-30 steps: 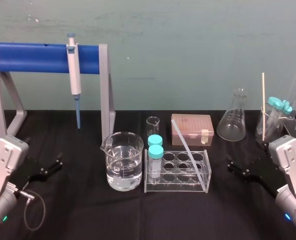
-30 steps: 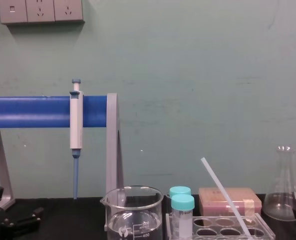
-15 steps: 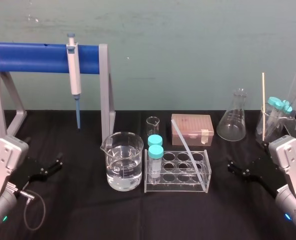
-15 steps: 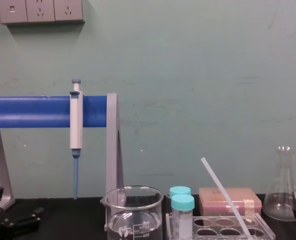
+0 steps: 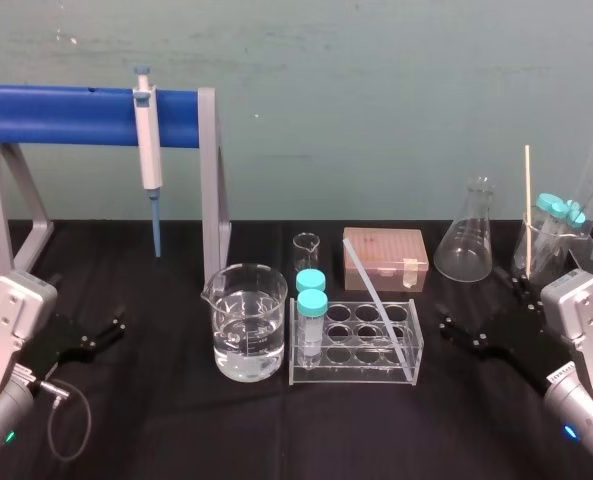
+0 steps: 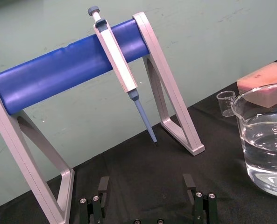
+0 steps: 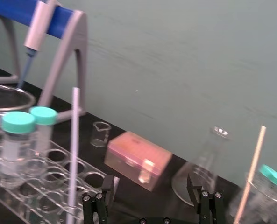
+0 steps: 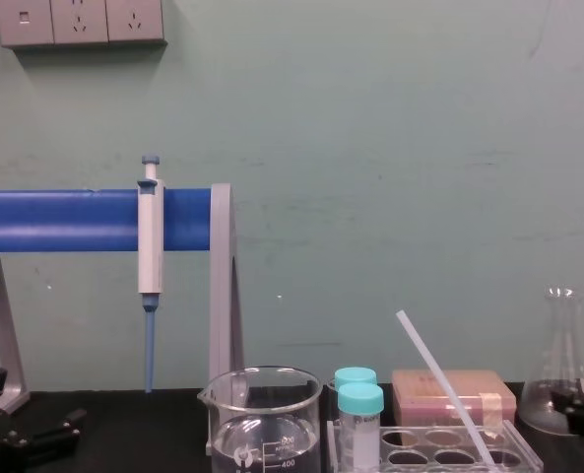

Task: Pick up the stirring rod with one hand, then place it down.

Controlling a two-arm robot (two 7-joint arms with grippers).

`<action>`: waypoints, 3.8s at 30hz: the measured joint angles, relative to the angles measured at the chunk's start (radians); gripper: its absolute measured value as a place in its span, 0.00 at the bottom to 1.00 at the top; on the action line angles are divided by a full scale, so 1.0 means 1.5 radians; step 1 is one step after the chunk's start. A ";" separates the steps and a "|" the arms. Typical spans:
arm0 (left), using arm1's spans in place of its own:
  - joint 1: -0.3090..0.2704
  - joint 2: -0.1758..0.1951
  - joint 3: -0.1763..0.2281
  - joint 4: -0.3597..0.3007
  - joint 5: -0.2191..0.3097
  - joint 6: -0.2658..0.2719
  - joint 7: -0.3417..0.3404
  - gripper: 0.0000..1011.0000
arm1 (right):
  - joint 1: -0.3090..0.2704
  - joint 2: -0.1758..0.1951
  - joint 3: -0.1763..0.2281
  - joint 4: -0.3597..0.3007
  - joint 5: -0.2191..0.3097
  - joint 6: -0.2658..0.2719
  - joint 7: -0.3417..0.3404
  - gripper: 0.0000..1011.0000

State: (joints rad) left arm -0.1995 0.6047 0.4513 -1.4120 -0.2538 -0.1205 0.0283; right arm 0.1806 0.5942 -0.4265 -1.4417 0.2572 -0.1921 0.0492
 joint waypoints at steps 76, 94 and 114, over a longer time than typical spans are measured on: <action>0.000 0.000 0.000 0.000 0.000 0.000 0.000 0.99 | 0.259 -0.188 0.003 0.370 0.030 -0.094 0.402 0.99; 0.000 0.000 0.000 0.000 0.000 0.000 0.000 0.99 | 0.259 -0.186 0.001 0.369 0.029 -0.092 0.402 0.99; 0.000 0.000 0.000 0.000 0.000 0.000 0.000 0.99 | 0.258 -0.186 0.000 0.368 0.029 -0.092 0.402 0.50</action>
State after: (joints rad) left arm -0.1996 0.6047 0.4514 -1.4120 -0.2539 -0.1205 0.0283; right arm 0.5680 0.3152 -0.4258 -0.8892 0.3009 -0.3302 0.6517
